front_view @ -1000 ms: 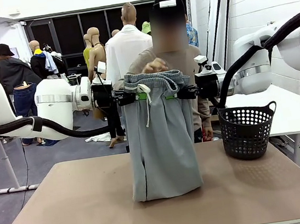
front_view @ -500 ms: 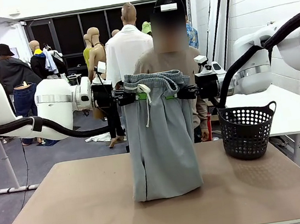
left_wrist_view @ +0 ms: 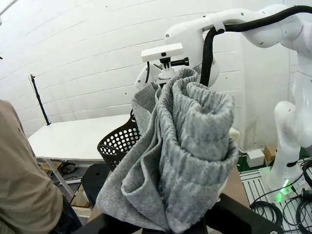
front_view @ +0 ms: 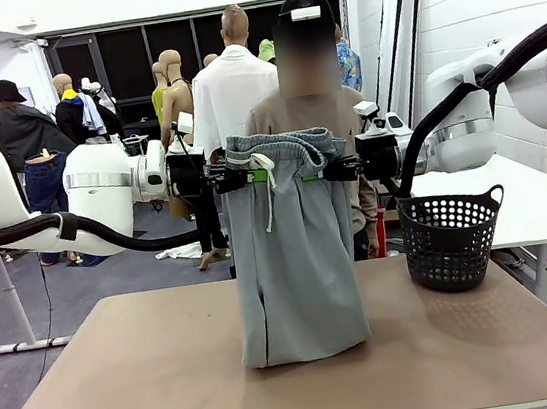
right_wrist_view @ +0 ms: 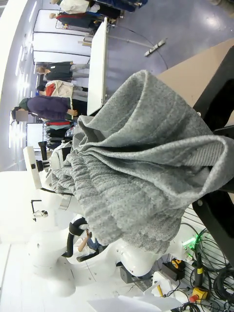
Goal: Fold the training pants.
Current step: Fold the Training pants in half.
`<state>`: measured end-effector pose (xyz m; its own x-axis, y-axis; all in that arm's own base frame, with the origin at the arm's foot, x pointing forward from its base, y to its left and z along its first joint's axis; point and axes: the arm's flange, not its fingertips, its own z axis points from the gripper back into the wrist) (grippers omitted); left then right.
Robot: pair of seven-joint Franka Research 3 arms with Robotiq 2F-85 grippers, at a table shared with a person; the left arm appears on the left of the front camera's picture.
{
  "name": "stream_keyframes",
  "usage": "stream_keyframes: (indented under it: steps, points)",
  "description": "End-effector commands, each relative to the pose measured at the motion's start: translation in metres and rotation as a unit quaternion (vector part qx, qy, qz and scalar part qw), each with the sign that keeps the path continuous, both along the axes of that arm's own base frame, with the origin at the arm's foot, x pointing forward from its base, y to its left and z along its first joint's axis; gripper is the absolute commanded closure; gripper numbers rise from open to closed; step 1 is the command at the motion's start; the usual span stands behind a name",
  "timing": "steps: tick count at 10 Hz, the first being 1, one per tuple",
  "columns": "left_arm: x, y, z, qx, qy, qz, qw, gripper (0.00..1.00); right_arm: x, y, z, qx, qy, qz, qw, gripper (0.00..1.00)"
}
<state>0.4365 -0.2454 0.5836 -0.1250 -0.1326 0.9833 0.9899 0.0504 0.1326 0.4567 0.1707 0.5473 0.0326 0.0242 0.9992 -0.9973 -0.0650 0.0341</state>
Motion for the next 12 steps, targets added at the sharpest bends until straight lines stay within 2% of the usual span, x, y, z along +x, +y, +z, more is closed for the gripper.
stream_keyframes:
  steps: [1,4,8,12]
  points:
    - [-0.001,-0.001,0.002,-0.004,0.0,-0.001,1.0,1.0,-0.001,0.001,0.002,0.005,-0.001,0.003,1.0,1.0]
    - [0.011,-0.001,0.004,0.006,-0.002,-0.006,1.0,1.0,0.01,0.002,0.008,-0.002,0.0,0.005,1.0,1.0]
    - [0.039,-0.008,0.01,0.023,-0.012,-0.002,1.0,1.0,0.037,0.015,0.025,-0.025,-0.02,0.008,0.999,1.0]
    - [0.068,0.005,-0.002,0.033,0.009,0.04,0.999,1.0,0.059,0.023,0.023,-0.038,-0.037,0.001,0.999,1.0]
